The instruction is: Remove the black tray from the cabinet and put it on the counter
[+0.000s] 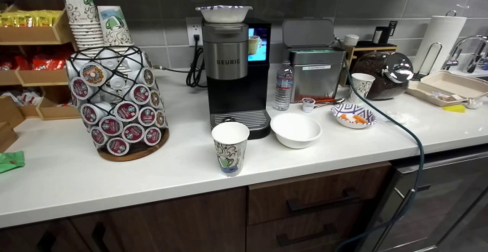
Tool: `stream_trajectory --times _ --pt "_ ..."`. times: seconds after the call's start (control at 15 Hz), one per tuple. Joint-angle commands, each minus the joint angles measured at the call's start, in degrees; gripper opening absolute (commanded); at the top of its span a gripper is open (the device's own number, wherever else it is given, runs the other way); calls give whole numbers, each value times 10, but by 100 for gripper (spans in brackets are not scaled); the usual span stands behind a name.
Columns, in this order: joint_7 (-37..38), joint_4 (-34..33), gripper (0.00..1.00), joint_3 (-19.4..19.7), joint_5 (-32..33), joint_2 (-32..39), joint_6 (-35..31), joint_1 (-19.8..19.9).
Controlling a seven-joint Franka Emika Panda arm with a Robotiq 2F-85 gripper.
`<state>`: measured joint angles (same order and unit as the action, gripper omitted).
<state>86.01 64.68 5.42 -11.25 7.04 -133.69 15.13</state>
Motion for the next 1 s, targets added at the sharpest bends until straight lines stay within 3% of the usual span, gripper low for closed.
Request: stream_trajectory --times 0.0,0.13,0.27,0.67,0.93 --pt "-14 -8 27 5 16 5 -10 2" --pt "-27 -11 10 6 15 5 -12 1" --pt "-40 -14 1 5 13 6 -13 1" --pt "-75 -37 3 5 4 12 -19 3" --pt "-176 -52 3 -5 -61 -13 -22 14"
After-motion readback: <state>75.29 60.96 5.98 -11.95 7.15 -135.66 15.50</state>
